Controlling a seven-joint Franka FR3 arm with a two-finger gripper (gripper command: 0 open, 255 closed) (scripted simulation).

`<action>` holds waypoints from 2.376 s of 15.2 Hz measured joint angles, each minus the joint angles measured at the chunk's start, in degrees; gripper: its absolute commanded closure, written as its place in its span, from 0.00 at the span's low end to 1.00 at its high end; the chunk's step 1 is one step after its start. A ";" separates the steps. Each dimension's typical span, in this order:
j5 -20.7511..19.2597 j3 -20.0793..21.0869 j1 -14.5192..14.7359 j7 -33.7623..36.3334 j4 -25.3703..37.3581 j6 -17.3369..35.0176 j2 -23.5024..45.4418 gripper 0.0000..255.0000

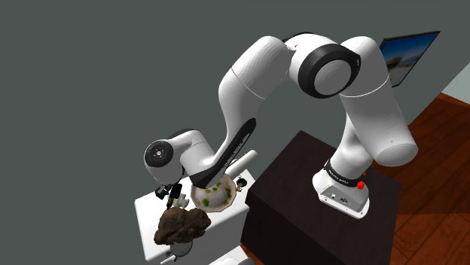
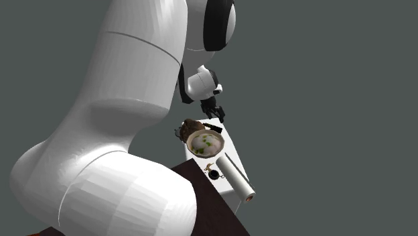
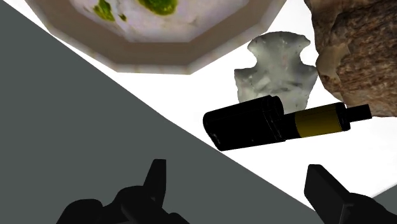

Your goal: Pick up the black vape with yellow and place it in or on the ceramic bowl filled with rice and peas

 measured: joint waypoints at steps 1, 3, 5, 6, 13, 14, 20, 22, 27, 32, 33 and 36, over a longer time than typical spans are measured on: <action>0.00 0.00 0.00 0.00 0.01 0.00 0.01 0.00; 0.00 0.00 0.00 0.00 0.01 0.00 0.01 1.00; 0.00 0.00 0.00 0.00 0.01 0.00 0.01 1.00; 0.00 0.00 0.00 0.00 0.01 0.00 0.01 1.00; 0.00 0.00 0.00 0.00 0.01 0.00 0.01 1.00; 0.00 0.00 0.00 0.00 0.01 0.00 0.01 0.00; 15.32 1.97 -9.13 17.69 -3.38 14.02 2.53 0.00; 16.17 1.72 -9.43 19.18 -2.81 15.70 4.07 0.00; 16.08 0.90 -8.91 19.90 -0.37 17.11 7.59 0.00; 16.04 0.82 -8.86 19.95 -0.22 17.26 7.85 0.00; 16.04 0.82 -8.86 19.95 -0.22 17.26 7.85 0.00; 16.04 0.81 -8.86 19.95 -0.22 17.27 7.86 1.00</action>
